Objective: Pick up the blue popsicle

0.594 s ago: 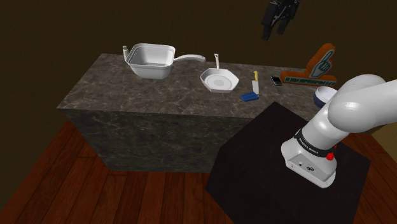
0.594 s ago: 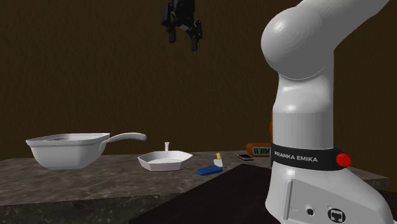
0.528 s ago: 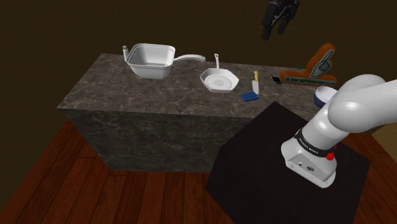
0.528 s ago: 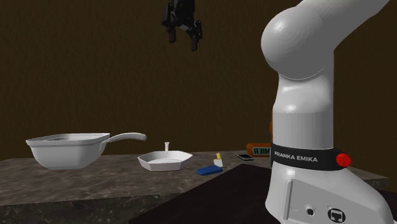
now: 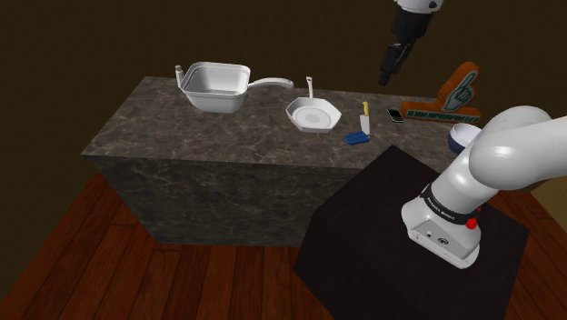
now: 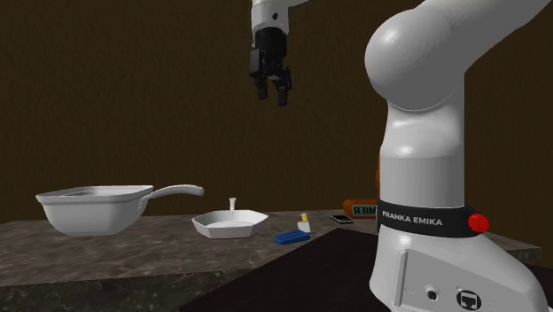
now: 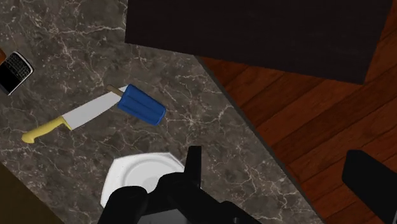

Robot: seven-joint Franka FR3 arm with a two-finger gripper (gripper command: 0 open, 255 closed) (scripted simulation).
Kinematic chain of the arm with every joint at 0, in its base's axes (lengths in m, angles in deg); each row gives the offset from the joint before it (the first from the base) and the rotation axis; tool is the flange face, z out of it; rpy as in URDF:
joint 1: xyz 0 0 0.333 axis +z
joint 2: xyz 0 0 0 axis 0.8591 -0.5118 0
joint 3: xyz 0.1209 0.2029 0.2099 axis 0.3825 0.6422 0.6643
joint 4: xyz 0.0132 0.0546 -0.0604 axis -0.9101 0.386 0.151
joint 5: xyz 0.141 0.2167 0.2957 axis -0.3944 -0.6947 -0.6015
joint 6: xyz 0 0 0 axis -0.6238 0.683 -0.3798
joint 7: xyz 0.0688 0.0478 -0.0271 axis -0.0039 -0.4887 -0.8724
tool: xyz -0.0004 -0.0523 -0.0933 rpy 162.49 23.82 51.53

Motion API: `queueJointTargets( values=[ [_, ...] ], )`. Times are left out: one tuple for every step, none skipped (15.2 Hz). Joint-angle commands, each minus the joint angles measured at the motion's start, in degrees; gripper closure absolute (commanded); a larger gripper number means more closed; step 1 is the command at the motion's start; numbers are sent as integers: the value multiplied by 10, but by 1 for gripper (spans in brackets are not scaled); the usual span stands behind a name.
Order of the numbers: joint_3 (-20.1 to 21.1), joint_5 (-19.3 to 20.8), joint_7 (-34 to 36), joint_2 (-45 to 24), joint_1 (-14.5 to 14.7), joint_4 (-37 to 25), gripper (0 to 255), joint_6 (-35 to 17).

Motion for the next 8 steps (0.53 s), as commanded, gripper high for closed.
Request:
queueJointTargets(
  values=[
    [-21, 19, -44, -7, 1, 28, 0, -36],
    [-32, 28, -65, -11, 0, 42, 0, -54],
    [-43, 38, -87, -15, -1, 55, 0, -72],
    [-54, 48, -108, -22, -2, 67, 0, -91],
    [-65, 58, -128, -30, -3, 78, 0, -111],
    [-77, 68, -149, -39, -4, 88, 0, -131],
    [-89, 79, -170, -51, -6, 97, 0, -152],
    [-101, 89, -191, -63, -7, 105, 0, -174]
  ],
)
